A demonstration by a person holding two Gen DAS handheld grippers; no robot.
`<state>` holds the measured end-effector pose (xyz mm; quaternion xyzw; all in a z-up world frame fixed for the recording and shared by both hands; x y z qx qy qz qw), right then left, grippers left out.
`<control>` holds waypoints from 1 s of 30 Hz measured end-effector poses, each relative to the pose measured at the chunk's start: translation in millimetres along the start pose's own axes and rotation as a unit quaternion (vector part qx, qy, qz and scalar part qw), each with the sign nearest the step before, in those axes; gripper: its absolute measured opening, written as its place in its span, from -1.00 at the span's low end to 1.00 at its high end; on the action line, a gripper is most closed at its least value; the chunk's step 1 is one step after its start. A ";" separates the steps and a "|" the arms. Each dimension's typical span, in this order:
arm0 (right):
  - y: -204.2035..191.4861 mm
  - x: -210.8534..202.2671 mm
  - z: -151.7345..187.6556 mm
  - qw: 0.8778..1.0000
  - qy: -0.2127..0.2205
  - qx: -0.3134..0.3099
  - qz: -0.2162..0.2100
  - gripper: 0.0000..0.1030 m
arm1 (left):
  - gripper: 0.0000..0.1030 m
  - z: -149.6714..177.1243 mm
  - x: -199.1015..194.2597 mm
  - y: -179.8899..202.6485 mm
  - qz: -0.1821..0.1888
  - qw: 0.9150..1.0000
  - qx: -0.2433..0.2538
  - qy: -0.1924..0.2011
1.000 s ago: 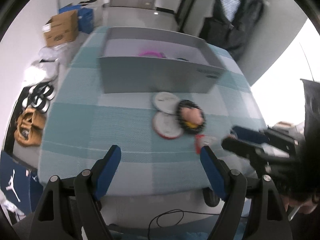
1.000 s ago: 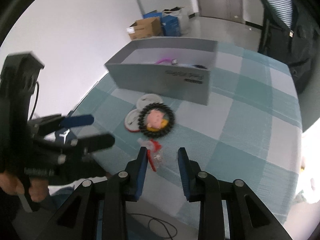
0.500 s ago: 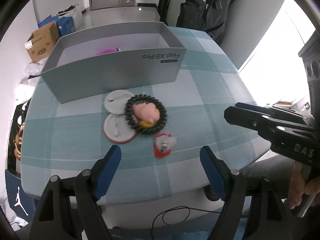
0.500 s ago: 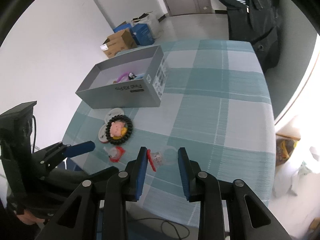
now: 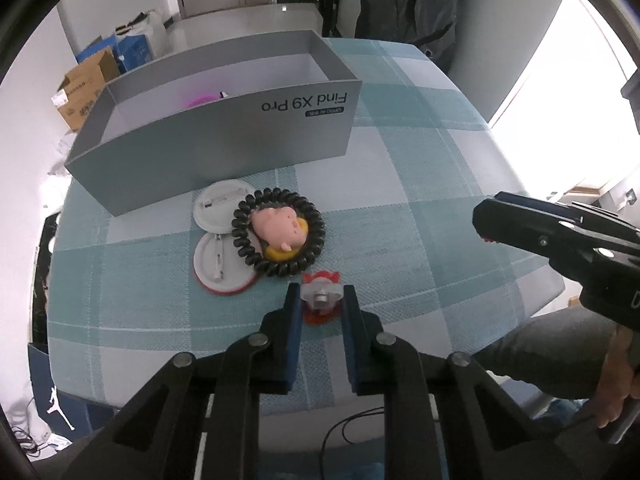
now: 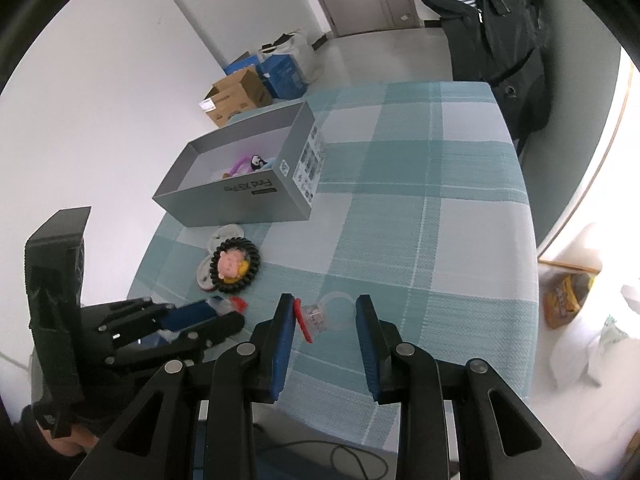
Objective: Organize jewelry
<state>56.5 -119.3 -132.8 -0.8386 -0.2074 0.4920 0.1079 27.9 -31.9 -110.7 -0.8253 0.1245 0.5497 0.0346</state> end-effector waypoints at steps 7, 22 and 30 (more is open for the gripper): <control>-4.9 1.5 -2.5 1.000 -0.004 0.003 -0.010 -0.43 | -0.73 -3.8 -1.9 2.8 0.023 1.000 0.000 0.003; -25.0 -7.0 -18.2 0.999 0.020 0.006 -0.046 -0.43 | -0.74 -22.2 -44.2 -14.1 0.065 0.996 -0.017 0.062; -59.8 -27.0 -66.6 0.993 0.069 -0.024 -0.095 -0.43 | -0.73 -58.5 -61.5 -55.1 0.058 0.992 -0.063 0.090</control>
Point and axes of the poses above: each gripper's, at about its wrist camera, not at the fingertips, and x roughly the way its jaws point, y to its right, z to its underside, the point moved 2 cm from there along x, roughly the way its jaws point, and after that the axes turned 2 degrees about x, right-handed, at the moved point
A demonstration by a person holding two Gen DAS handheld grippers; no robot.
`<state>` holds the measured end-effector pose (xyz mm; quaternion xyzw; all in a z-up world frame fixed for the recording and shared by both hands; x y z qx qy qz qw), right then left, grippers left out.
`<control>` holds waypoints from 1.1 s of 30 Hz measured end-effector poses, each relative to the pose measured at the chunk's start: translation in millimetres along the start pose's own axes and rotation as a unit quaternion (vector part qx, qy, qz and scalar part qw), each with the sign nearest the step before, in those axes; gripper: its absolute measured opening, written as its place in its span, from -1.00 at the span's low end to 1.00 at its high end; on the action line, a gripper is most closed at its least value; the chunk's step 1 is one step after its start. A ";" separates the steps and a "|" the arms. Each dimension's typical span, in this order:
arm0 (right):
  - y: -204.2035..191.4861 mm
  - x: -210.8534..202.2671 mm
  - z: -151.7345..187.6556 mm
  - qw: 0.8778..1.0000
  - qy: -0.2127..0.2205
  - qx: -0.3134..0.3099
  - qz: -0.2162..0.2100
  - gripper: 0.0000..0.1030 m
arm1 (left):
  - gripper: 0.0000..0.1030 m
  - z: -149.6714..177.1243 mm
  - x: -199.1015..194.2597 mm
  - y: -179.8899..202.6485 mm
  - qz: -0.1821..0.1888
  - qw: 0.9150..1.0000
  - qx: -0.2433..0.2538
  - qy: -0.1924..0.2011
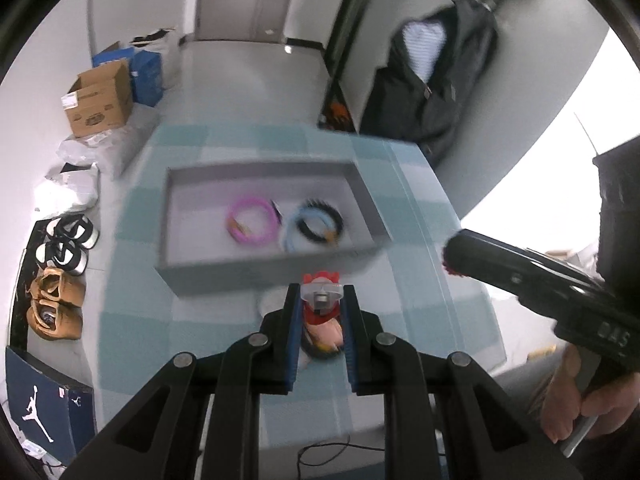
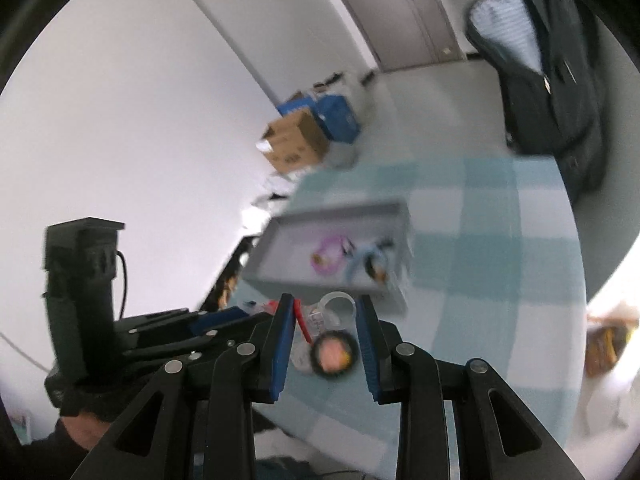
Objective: Organize jewelry
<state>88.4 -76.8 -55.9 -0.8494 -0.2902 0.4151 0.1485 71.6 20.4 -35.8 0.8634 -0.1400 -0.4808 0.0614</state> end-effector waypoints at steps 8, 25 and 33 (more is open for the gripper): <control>-20.6 39.9 -30.3 0.999 -0.026 -0.045 0.005 -0.43 | -0.74 -41.0 10.8 -30.7 0.001 0.999 -0.038 0.009; 11.4 113.1 -63.7 0.996 -0.078 -0.039 0.002 -0.43 | -0.73 -63.2 55.7 -61.4 0.010 0.999 -0.033 -0.037; 21.5 120.3 -70.4 0.996 -0.091 -0.022 -0.010 -0.43 | -0.73 -65.3 68.4 -59.0 0.014 0.998 -0.027 -0.055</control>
Point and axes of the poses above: each gripper's, at about its wrist camera, not at the fingertips, and x roughly the way its jaws point, y to its right, z to its underside, the point moved 2 cm from there along x, roughly the way its jaws point, and after that the axes turned 2 degrees about x, right-handed, at the moved point
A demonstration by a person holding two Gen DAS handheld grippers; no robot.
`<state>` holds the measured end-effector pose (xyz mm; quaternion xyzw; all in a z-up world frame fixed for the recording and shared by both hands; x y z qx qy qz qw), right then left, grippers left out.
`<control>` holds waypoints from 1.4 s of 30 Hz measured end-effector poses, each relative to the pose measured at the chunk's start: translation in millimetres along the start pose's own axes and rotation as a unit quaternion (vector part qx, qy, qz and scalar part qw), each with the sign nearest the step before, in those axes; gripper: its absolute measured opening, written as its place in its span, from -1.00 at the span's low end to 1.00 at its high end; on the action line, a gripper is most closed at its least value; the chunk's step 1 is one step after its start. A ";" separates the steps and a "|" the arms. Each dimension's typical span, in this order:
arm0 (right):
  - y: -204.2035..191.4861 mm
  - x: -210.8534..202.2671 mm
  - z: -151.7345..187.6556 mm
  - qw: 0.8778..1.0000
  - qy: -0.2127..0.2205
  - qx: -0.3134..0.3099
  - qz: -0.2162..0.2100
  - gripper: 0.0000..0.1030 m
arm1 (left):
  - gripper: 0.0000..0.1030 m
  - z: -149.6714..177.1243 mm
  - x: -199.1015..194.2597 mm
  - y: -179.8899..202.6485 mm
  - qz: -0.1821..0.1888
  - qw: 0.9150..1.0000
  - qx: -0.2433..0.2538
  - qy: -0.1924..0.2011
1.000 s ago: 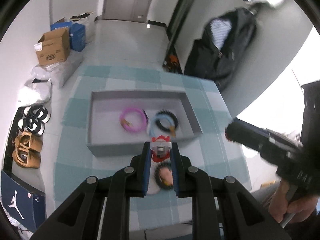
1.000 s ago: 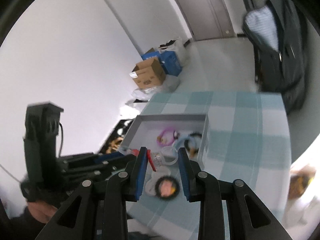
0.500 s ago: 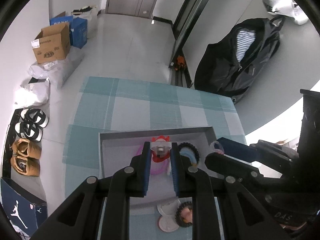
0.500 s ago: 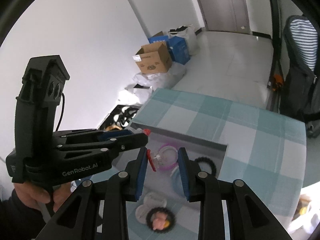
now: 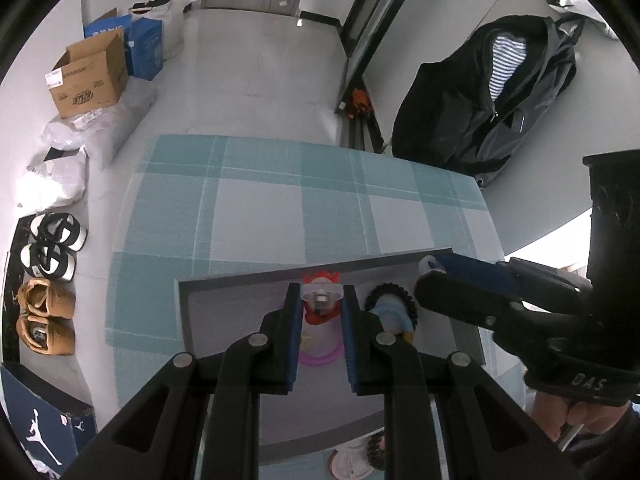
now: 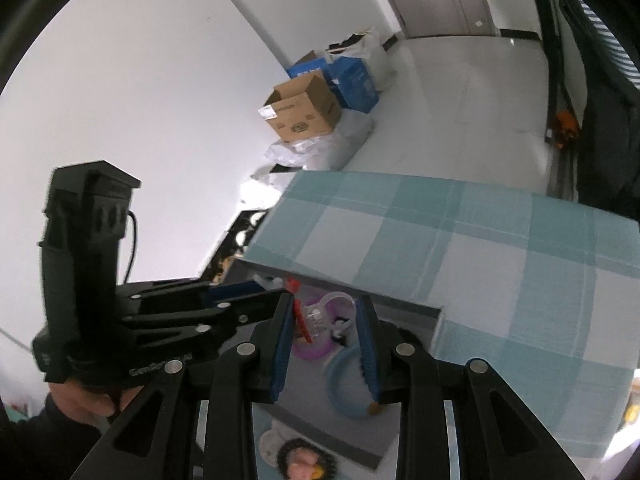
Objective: Organize jewelry
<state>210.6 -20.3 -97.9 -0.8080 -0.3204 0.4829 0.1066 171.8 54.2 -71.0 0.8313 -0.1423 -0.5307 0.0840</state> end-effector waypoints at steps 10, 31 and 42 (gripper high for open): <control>0.2 -0.9 0.0 1.000 -0.004 0.020 -0.001 -0.39 | -0.73 -0.4 5.1 1.8 0.016 1.000 -0.008 -0.003; 1.0 -16.7 -2.6 0.999 0.021 0.036 0.017 0.14 | -0.11 6.7 -10.2 -2.6 -0.007 1.000 0.008 0.004; -6.5 -36.9 7.5 0.999 0.040 0.020 0.030 0.41 | -0.05 17.0 -34.6 -16.5 -0.032 0.998 -0.015 0.050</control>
Point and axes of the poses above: each gripper's, at about its wrist camera, not at the fingertips, and x roughly the way its jaws point, y to its right, z to its underside, the point moved 2 cm from there along x, roughly the way its jaws point, and after that the axes turned 2 degrees about x, right-handed, at the moved point
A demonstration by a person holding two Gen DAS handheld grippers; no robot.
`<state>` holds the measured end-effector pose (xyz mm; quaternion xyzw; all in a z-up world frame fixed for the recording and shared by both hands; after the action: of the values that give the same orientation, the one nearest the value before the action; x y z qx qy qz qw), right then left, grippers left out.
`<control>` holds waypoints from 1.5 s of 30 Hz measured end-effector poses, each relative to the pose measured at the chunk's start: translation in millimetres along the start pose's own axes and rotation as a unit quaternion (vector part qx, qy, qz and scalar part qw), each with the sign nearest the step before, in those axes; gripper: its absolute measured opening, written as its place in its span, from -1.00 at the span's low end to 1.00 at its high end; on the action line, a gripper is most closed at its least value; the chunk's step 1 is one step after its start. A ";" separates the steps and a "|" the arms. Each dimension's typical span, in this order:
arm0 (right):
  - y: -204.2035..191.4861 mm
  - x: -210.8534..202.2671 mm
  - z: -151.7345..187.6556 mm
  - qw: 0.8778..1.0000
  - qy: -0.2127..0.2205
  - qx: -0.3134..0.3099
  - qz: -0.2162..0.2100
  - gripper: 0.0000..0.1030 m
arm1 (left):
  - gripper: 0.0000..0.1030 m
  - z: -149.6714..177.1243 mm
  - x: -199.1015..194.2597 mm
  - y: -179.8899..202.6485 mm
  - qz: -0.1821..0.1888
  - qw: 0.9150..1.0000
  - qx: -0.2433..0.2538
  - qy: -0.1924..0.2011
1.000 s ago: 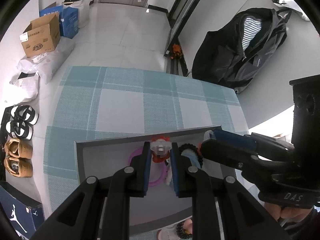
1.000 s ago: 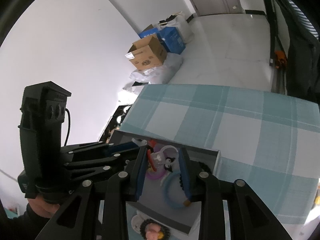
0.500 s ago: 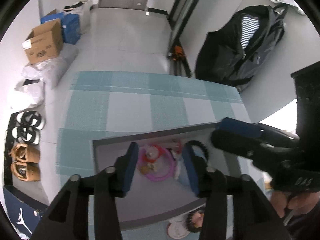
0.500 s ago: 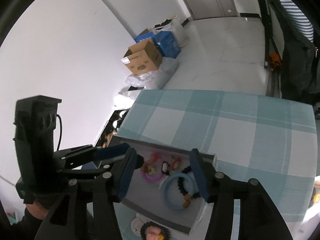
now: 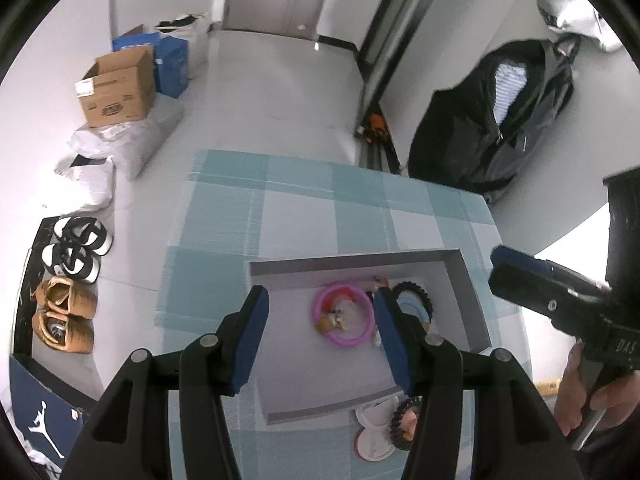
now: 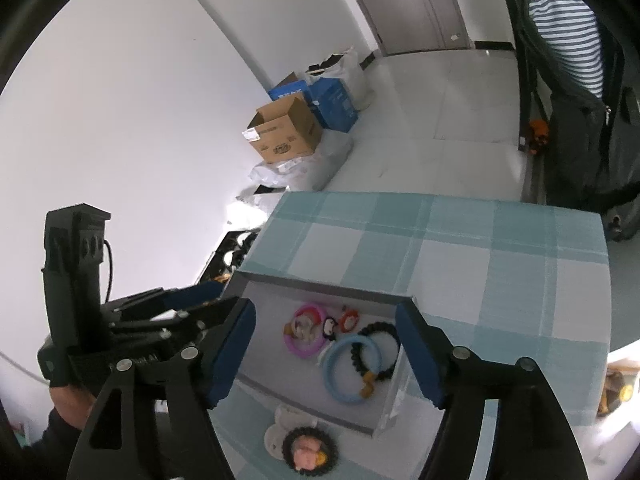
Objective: Organize jewelry
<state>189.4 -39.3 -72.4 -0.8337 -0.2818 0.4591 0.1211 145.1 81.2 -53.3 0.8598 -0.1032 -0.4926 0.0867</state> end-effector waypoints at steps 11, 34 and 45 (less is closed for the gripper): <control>-13.2 -18.9 29.6 0.999 0.020 -0.038 0.019 0.65 | 0.00 26.0 -30.3 4.7 -0.061 0.996 0.013 0.056; -14.7 -28.7 130.5 0.998 -0.006 -0.017 0.058 0.91 | 0.34 112.4 -7.9 29.9 -0.069 0.997 0.032 -0.023; -19.4 8.3 133.7 0.996 -0.049 -0.010 0.074 0.89 | 0.34 124.1 -7.9 16.0 -0.103 0.994 0.033 -0.021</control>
<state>74.5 -26.3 -142.7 -0.8300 -0.2297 0.5042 0.0646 32.4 62.1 -104.8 0.8575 -0.0317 -0.5135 0.0049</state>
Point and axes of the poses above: each gripper's, at about its wrist camera, not at the fingertips, and x roughly the way its jaws point, y to its right, z to its underside, the point moved 2 cm from there along x, roughly the way its jaws point, and after that the axes turned 2 degrees about x, right-handed, at the moved point
